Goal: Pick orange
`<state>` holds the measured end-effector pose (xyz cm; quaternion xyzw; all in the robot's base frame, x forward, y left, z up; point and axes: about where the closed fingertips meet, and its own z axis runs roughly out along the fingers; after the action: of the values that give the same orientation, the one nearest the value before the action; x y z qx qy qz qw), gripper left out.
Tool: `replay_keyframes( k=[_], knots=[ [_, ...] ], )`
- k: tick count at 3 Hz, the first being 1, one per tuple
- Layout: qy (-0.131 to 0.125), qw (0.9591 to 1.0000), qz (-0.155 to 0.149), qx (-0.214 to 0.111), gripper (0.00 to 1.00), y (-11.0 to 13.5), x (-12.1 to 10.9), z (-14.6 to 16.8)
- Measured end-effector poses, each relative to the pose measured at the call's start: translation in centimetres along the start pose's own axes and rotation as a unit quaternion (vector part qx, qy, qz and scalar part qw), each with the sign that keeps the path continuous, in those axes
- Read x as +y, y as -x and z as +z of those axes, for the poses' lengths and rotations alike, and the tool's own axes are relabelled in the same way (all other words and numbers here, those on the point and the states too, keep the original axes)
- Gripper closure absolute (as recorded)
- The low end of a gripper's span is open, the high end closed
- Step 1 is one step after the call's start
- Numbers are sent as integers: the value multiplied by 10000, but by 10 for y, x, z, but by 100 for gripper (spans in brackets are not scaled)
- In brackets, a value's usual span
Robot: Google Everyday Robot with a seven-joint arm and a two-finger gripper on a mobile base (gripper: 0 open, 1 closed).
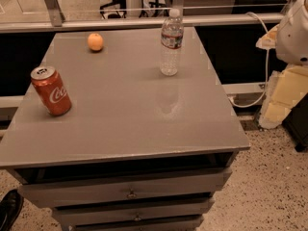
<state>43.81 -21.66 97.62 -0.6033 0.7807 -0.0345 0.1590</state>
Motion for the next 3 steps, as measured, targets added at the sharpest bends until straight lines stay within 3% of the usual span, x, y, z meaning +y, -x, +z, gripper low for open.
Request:
replay_keyframes(
  k=[1,2,3],
  knots=[
    [-23,10000,-24,2,0,1,-2,-1],
    [117,9996,-87,-240,0,20,-16,21],
    [313,9971,-160,-671,0,65,-42,59]
  ],
)
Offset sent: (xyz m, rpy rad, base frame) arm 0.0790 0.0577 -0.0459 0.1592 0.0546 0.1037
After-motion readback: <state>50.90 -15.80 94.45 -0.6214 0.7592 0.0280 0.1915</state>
